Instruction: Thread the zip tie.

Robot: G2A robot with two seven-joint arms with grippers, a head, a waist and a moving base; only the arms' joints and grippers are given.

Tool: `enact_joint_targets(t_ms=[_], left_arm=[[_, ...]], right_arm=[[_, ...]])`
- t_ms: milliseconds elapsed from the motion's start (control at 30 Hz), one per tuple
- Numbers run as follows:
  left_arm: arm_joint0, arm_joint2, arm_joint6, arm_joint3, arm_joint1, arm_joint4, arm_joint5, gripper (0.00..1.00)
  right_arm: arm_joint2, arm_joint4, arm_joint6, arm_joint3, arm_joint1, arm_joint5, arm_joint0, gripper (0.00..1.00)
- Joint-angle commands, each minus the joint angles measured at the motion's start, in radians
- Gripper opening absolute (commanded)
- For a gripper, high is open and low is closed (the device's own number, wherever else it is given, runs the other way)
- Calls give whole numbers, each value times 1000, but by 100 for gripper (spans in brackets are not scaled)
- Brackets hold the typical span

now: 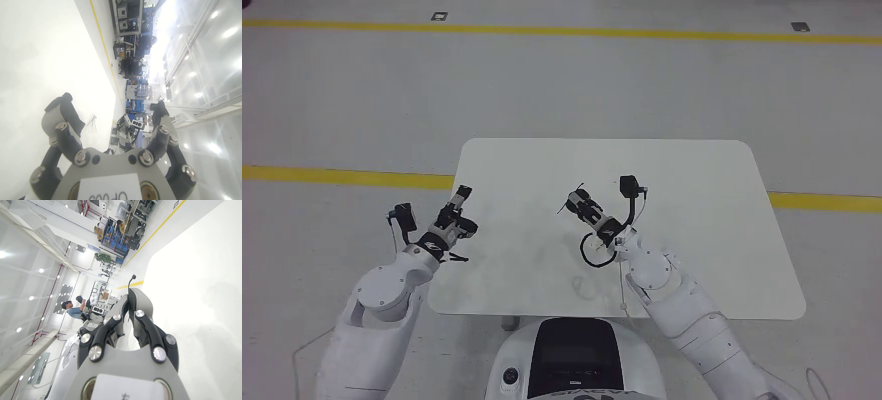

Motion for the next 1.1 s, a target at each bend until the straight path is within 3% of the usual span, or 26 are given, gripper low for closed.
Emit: enact_joint_targets(t_ms=[0,133,300,400,700,867,1067], left_arm=[[-13,15,-41,-33,3,33,3,100],[-36,44,-172,-58,10,68,-8,100],[-80,95,-296,-16,18,118,25,100],[-108,126,-310,10,18,136,42,100],[-111,134,-303,8,18,149,38,100],[-144,185,-335,37,16,146,-38,100],[-197,250,-331,154,4,60,-179,100]], right_arm=[[0,0,0,0,0,0,0,0],[-1,6,15,-13,1,-25,-13,0],[-11,14,17,-14,-3,-49,-9,0],[-21,31,15,-5,-8,-61,-4,0],[-22,29,14,-4,-8,-59,-3,0],[-24,52,-16,-10,-13,-61,-15,0],[-30,127,-42,14,-23,-87,-16,0]])
